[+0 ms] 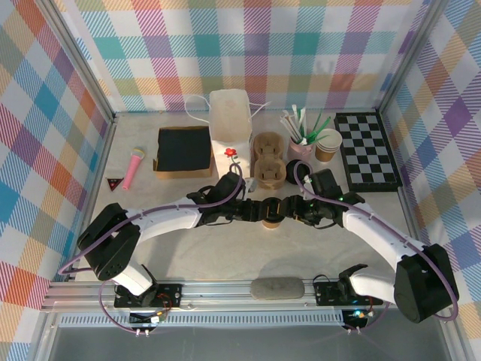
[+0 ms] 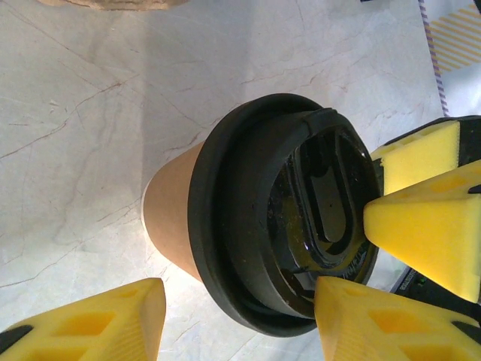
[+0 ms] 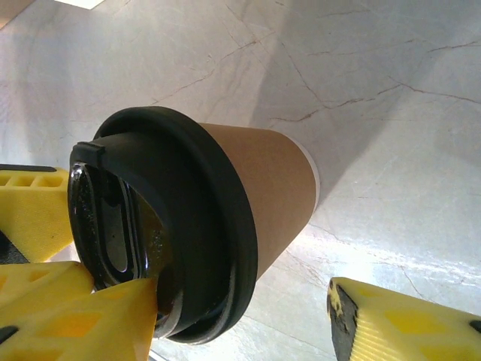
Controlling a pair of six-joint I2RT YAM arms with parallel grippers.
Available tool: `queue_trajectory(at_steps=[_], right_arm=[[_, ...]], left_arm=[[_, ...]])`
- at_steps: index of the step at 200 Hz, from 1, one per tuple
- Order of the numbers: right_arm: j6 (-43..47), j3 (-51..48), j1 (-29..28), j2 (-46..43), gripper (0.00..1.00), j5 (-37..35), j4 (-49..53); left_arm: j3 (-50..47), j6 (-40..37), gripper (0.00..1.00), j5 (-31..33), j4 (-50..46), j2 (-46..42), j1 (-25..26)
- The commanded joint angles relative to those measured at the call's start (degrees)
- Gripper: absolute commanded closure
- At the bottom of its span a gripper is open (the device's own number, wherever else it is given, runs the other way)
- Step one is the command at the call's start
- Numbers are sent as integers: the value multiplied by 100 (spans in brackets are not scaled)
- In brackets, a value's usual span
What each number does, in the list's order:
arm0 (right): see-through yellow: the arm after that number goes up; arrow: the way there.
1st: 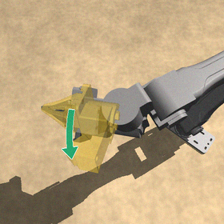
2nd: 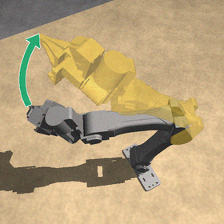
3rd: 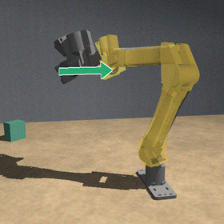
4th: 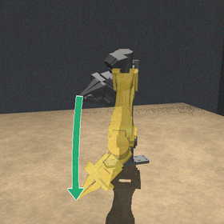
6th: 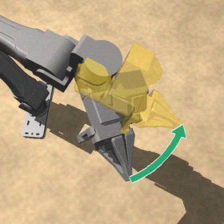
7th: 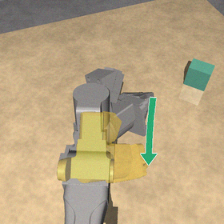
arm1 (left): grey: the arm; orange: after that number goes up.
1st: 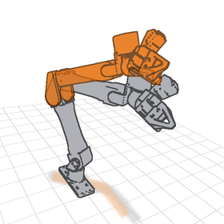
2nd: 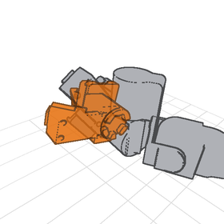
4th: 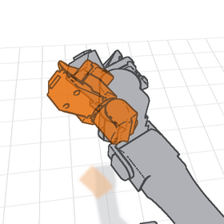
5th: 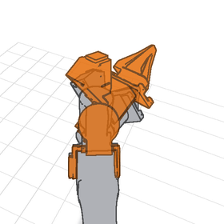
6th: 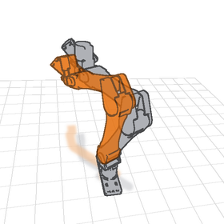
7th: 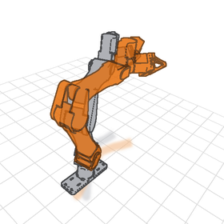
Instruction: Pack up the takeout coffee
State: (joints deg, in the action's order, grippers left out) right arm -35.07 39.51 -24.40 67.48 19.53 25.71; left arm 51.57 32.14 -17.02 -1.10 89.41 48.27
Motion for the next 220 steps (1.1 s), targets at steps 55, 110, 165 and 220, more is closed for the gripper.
queue_trajectory(at_steps=[55, 110, 165, 220], right_arm=[[-210, -418, 9, 246, 44, -450, -4], [-364, -683, 23, 325, 47, -643, -123], [-398, -711, 43, 418, 49, -608, -226], [-322, -476, 48, 73, 48, -57, -587]], left_arm=[[-536, 185, 47, -29, 301, 224, 28], [-930, 343, 48, -67, 661, 295, -73], [-990, 428, 49, -181, 911, 425, -127], [-368, 442, 48, -362, 728, 534, -134]])
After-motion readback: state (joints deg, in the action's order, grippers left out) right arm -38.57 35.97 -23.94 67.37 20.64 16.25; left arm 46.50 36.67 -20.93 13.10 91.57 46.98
